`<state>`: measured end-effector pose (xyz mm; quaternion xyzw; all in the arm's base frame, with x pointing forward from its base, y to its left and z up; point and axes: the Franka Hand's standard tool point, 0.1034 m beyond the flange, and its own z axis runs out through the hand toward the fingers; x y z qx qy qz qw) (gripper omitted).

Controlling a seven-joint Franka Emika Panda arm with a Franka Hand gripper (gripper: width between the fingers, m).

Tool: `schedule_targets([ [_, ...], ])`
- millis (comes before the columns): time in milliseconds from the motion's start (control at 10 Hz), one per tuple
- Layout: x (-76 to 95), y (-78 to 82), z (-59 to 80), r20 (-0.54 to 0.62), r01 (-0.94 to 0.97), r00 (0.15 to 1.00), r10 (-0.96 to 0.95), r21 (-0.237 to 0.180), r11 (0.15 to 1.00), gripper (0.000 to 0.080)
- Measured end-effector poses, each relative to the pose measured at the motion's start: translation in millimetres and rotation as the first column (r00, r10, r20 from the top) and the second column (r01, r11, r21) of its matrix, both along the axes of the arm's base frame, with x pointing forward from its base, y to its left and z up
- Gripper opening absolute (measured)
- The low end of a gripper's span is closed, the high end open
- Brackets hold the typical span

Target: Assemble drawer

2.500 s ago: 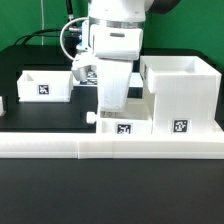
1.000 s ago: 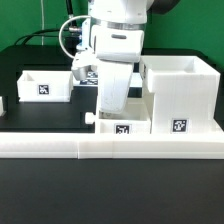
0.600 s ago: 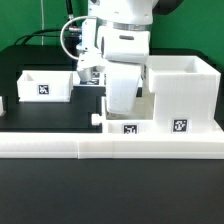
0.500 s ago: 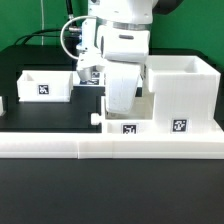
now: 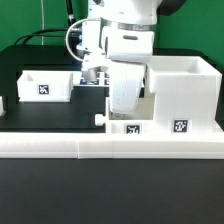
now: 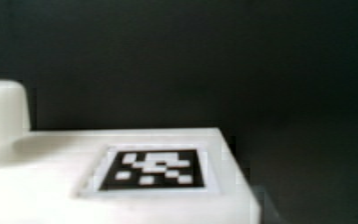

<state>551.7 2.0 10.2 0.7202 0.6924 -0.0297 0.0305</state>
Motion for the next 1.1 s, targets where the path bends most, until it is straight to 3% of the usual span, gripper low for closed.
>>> schedule_targets([
  [400, -0.4, -2.7, -0.2, -0.014, -0.011, 1.0, 0.011, -0.003, 1.0, 0.0042],
  [600, 2.7, -2.9, 8.0, -0.011, 0.0, 1.0, 0.0, -0.006, 1.0, 0.0369],
  [700, 5.8, -2.6, 17.2, -0.012, 0.002, 1.0, -0.002, -0.009, 1.0, 0.0369],
  [800, 8.2, -3.6, 25.4, -0.013, 0.004, 1.0, -0.004, -0.012, 1.0, 0.0545],
  [900, 9.3, -6.0, 33.5, -0.015, 0.008, 1.0, -0.008, -0.015, 1.0, 0.0545],
  [1000, 9.9, -8.5, 43.0, -0.019, 0.011, 1.0, -0.012, -0.019, 1.0, 0.0633],
  [1100, 10.8, -13.8, 50.0, -0.02, 0.013, 1.0, -0.014, -0.023, 1.0, 0.0645],
])
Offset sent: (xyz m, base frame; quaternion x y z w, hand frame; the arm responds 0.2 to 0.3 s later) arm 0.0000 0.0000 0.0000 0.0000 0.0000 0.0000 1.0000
